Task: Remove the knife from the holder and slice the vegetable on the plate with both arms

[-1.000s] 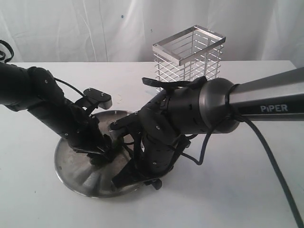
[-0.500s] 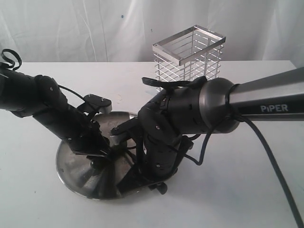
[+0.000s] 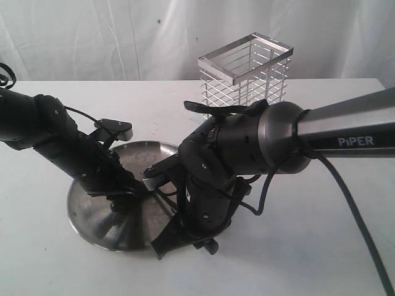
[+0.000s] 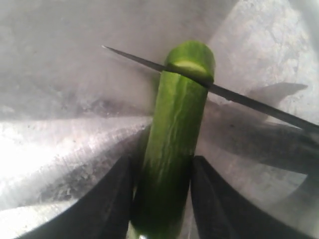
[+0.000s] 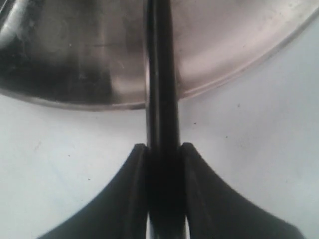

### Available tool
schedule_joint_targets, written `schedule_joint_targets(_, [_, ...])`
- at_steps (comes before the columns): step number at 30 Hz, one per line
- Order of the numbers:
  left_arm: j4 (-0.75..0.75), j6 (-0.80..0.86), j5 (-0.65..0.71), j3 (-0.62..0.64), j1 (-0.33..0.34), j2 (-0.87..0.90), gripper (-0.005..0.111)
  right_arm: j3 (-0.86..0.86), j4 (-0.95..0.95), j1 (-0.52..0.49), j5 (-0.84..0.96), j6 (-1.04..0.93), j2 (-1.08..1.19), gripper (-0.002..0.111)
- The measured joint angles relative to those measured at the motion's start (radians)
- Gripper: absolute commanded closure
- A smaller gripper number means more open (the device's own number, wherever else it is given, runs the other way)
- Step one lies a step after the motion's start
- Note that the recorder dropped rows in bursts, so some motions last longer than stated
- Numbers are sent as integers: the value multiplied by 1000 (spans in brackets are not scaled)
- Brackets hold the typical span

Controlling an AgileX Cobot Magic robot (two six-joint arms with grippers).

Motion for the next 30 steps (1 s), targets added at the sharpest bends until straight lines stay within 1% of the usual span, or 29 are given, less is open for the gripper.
schedule_joint_targets(4, [0,-8,-6,0,0,0,64,0,0,0,11,-3,0,108])
schedule_joint_targets(8, [-6,-10,-10,0,0,0,52,0,0,0,15,-14,0,108])
schedule_joint_targets(10, [-12,-12,-14,0,0,0,48,0,0,0,15,-14,0,108])
schedule_joint_targets(30, [-25,-14,0,0,1,-2,48,0,0,0,-71,-22,28,108])
